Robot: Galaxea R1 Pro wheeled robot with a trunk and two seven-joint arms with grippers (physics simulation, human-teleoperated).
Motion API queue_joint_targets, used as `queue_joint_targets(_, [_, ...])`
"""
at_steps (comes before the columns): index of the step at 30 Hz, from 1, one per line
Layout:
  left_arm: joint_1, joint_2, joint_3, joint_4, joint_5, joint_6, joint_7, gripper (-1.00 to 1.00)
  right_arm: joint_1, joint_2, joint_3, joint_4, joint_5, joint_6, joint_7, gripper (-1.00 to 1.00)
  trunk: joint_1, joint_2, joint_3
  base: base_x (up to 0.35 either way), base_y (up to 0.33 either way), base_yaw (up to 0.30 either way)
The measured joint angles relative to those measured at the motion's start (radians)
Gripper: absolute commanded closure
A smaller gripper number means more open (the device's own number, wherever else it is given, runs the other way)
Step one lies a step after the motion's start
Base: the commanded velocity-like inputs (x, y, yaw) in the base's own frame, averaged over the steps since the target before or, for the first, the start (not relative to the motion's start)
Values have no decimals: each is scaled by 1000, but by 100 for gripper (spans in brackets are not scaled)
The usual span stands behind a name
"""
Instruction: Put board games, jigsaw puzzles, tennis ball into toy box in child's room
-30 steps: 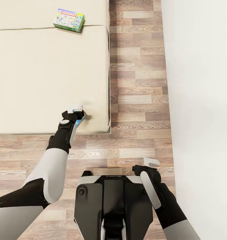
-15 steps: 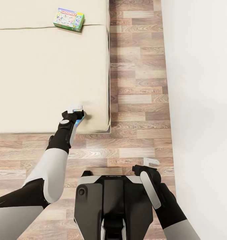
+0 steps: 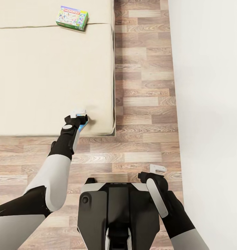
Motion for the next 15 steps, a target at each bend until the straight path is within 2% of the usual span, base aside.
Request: queue_joint_targets(15, [0, 0, 0, 0, 0, 0, 0, -100, 0, 0, 1, 0, 0, 0, 0, -100, 0, 0, 0, -47, 0, 0])
